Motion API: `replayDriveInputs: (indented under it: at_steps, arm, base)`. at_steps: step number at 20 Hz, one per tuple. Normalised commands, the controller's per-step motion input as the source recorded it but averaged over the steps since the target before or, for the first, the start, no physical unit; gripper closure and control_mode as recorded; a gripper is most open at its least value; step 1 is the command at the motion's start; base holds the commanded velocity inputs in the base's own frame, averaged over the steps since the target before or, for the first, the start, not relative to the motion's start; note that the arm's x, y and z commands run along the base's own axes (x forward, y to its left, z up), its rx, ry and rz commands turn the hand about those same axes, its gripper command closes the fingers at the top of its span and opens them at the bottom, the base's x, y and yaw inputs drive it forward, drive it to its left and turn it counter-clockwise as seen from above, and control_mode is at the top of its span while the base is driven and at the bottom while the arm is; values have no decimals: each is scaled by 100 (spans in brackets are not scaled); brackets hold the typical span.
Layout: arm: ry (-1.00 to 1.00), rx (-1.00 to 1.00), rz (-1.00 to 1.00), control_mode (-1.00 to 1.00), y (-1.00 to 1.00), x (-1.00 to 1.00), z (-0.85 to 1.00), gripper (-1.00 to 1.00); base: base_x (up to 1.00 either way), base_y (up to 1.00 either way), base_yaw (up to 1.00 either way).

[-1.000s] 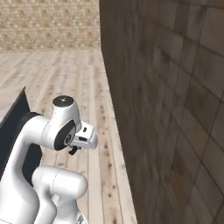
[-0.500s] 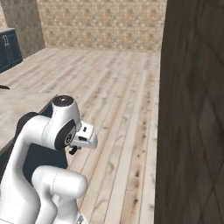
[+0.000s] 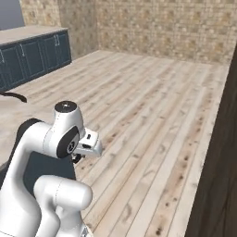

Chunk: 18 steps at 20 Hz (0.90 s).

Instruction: Retrieve the butter from the fridge and place it on a plate on the dining table. Then retrieve the butter knife by the fridge and place it near the plate.

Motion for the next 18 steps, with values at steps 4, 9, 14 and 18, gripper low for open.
replayDriveInputs:
  at_steps: [4,9,14,18]
  arm:
    - [0,0,0,100,0,0,0,100]
    - [0,0,0,100,0,0,0,100]
    - [0,0,0,100,0,0,0,100]
    - [0,0,0,100,0,0,0,100]
  base:
    - [100,-73,39]
    - [100,-74,40]
    - [100,-78,44]
    - [100,-83,44]
